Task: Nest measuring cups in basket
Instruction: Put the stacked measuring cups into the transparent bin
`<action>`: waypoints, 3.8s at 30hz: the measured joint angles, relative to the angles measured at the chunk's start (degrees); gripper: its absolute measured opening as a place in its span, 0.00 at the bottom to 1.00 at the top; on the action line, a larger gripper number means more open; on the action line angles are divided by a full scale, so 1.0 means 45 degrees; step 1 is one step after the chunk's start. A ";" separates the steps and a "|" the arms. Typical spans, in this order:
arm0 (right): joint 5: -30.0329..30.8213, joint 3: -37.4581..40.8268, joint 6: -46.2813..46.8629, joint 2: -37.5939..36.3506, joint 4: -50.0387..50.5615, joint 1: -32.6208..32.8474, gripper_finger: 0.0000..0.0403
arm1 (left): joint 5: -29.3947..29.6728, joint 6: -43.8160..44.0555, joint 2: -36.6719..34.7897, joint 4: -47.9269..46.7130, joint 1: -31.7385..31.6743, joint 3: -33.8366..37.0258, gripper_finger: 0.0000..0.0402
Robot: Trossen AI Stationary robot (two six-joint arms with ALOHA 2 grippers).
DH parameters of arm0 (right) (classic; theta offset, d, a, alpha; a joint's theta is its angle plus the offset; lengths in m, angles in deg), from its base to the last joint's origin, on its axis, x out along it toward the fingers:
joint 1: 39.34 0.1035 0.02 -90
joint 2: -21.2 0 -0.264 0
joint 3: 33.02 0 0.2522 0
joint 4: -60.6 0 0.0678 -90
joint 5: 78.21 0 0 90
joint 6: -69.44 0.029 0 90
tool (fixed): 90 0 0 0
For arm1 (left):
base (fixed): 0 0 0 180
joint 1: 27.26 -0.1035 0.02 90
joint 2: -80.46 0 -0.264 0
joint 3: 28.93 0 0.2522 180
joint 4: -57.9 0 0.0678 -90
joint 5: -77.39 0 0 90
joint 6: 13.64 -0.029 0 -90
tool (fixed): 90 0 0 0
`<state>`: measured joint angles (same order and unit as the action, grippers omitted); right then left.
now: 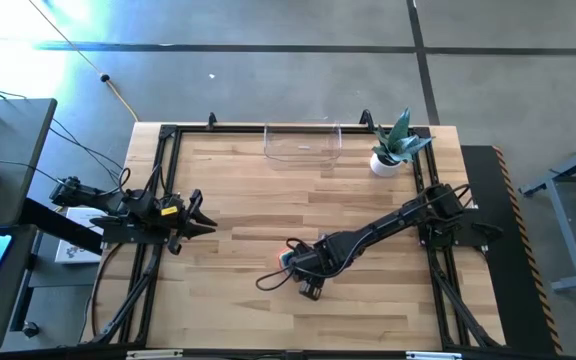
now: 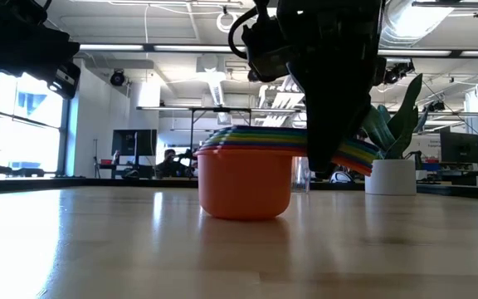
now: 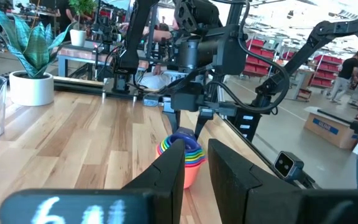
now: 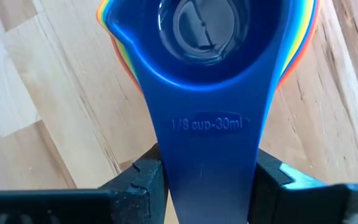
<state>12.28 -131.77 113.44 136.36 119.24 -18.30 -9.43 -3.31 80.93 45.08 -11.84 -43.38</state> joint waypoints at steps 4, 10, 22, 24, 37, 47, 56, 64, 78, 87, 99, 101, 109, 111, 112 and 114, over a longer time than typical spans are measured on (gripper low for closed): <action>-0.0119 0.0000 0.0299 -0.0002 0.0000 0.0000 0.34 | 0.0000 0.0004 0.0000 0.0003 -0.0004 0.0000 0.16; -0.0223 0.0000 0.0904 -0.0005 0.0024 -0.0010 0.32 | 0.0000 0.0000 0.0000 0.0003 -0.0001 0.0000 0.16; -0.0030 0.0000 0.1127 -0.0005 0.0032 -0.0010 0.32 | 0.0000 0.0000 0.0000 -0.0001 0.0000 0.0000 0.16; 0.0114 0.0000 0.1156 -0.0005 0.0032 -0.0010 0.32 | 0.0000 0.0000 0.0000 0.0000 -0.0001 0.0000 0.16; 0.0772 0.0000 0.2565 -0.0005 -0.0428 -0.0369 0.32 | 0.0000 0.0002 0.0000 0.0003 -0.0004 -0.0002 0.16; 0.0772 -0.0020 0.2837 -0.0005 -0.0811 -0.1156 0.32 | 0.0000 0.0004 0.0000 -0.0001 -0.0002 -0.0005 0.16; 0.1137 -0.1097 0.2268 -0.0010 -0.0316 -0.2316 0.32 | -0.0004 0.0005 0.0000 -0.0001 -0.0001 -0.0005 0.16; 0.1171 -0.2483 0.0802 -0.0010 0.1064 -0.3788 0.32 | 0.0000 0.0000 0.0000 -0.0001 -0.0001 -0.0005 0.16; 0.1580 -0.6067 -0.3982 -0.0010 0.3660 -0.7016 0.32 | 0.0000 0.0000 0.0000 0.0004 -0.0005 -0.0005 0.16; 0.0760 -0.6717 -0.8355 -0.0010 0.3939 -0.9772 0.32 | 0.0000 0.0000 0.0000 -0.0001 0.0000 -0.0005 0.16; -0.0987 -0.5795 -1.2210 0.0416 0.3399 -1.2310 0.32 | -0.0005 0.0005 0.0000 -0.0005 -0.0004 -0.0005 0.16; -0.1142 -0.5461 -1.2469 0.0589 0.3380 -1.2425 0.32 | -0.0009 0.0000 0.0000 0.0018 -0.0001 -0.0005 0.16; -0.1658 -0.3942 -1.3279 0.0962 0.2435 -1.2512 0.32 | -0.0005 0.0000 0.0000 -0.0001 -0.0002 -0.0005 0.16; -0.1700 -0.3586 -1.3329 0.0962 0.2145 -1.2522 0.32 | -0.0005 0.0005 0.0000 -0.0001 0.0000 -0.0005 0.16; -0.1700 -0.3431 -1.3412 0.0962 0.2134 -1.2540 0.32 | -0.0005 0.0002 0.0000 0.0002 -0.0005 -0.0005 0.16; -0.1692 -0.3030 -1.3557 0.0947 0.1786 -1.2562 0.32 | -0.0003 0.0005 0.0000 -0.0001 -0.0002 -0.0005 0.16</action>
<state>4.67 -145.40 52.44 140.62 127.28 -74.83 -9.44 -3.29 80.93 45.07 -11.84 -43.40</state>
